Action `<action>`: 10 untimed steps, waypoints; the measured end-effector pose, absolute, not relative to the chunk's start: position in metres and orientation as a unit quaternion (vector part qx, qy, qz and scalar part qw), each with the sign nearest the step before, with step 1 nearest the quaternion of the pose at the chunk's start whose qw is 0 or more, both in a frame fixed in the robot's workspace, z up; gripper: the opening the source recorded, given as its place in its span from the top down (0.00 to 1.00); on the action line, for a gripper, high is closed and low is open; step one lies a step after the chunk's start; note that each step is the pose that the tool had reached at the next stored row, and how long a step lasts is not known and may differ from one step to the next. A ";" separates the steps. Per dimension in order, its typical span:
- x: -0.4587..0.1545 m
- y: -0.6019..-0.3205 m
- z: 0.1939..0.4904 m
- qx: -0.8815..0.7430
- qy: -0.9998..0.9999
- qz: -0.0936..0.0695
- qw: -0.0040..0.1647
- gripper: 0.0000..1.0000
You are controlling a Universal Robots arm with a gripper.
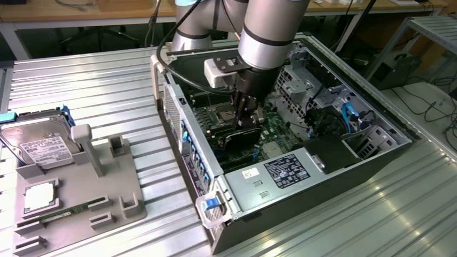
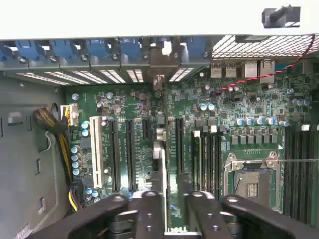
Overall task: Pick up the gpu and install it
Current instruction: 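Insert the gpu into the slot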
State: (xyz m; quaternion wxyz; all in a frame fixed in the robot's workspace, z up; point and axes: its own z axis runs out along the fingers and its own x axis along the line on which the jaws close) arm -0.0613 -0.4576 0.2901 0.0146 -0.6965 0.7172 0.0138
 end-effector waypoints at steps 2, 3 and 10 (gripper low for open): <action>-0.061 -0.458 0.290 -0.697 0.717 0.014 0.015 0.89; -0.061 -0.458 0.290 -0.697 0.717 0.014 0.015 0.89; -0.061 -0.458 0.290 -0.697 0.717 0.014 0.015 0.89</action>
